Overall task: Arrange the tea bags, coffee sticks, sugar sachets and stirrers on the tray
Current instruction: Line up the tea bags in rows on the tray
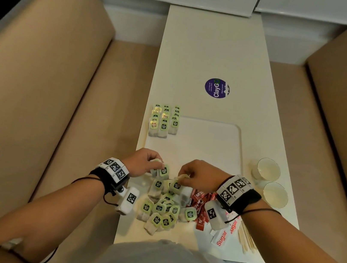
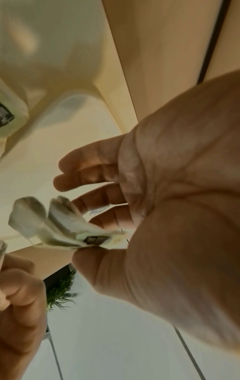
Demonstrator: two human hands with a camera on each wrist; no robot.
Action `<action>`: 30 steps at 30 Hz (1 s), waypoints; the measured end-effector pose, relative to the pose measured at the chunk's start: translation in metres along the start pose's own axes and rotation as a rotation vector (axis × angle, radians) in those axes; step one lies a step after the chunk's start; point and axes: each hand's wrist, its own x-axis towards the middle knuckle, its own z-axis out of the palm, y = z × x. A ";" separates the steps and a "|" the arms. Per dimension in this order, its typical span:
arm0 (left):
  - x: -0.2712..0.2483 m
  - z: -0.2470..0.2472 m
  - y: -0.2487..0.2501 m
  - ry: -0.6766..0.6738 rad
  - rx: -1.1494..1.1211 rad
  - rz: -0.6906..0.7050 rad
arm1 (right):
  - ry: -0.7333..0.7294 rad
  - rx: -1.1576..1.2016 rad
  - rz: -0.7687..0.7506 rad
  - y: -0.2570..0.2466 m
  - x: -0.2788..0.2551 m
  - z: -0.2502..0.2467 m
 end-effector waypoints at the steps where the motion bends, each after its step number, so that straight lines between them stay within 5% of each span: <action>1: 0.001 0.001 0.002 0.003 -0.020 -0.006 | -0.018 0.024 -0.011 -0.003 -0.001 -0.003; 14: -0.007 0.022 0.038 -0.191 -0.638 -0.111 | 0.116 0.244 -0.107 -0.021 0.012 -0.034; 30: -0.020 0.028 0.038 -0.149 -0.412 -0.038 | 0.248 0.389 -0.062 -0.010 0.012 -0.024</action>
